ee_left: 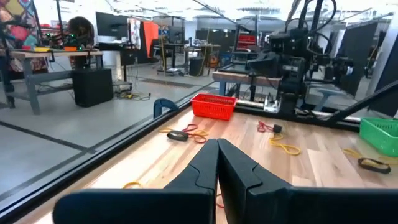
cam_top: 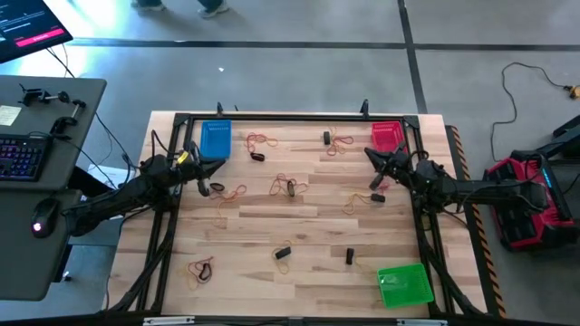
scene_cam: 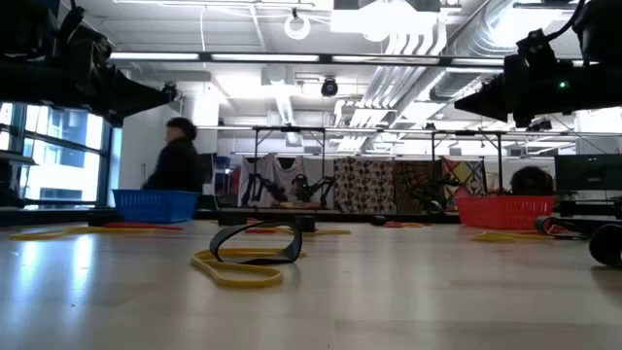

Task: Sort rubber bands into baskets
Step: Put the red rubber band into the red bin

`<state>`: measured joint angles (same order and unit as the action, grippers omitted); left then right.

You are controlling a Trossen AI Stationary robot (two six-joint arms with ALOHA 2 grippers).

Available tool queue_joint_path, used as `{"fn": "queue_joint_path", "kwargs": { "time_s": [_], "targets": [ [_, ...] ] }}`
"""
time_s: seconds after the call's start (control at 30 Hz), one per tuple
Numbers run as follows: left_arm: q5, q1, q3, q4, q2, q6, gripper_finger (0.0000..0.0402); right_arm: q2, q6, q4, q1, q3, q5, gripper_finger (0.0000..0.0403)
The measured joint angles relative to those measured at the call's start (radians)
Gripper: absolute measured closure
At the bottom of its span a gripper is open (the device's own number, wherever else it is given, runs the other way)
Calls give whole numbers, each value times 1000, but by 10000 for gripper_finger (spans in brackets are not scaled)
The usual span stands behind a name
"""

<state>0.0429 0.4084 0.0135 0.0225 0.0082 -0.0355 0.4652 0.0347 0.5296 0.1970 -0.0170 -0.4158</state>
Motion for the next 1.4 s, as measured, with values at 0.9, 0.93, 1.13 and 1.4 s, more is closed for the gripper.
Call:
{"fn": "queue_joint_path", "kwargs": {
  "time_s": [0.9,0.93,1.13,1.4],
  "targets": [
    [24,0,0,-3,43,68,402,450,-58,-434,8,-454,191,403],
    [47,0,0,1,48,62,402,486,-65,-445,14,-482,213,403],
    [131,0,0,21,63,-8,402,687,-43,-462,58,-642,400,403],
    [77,-3,0,31,62,85,401,931,208,-507,82,-912,666,403]
  ]
}}
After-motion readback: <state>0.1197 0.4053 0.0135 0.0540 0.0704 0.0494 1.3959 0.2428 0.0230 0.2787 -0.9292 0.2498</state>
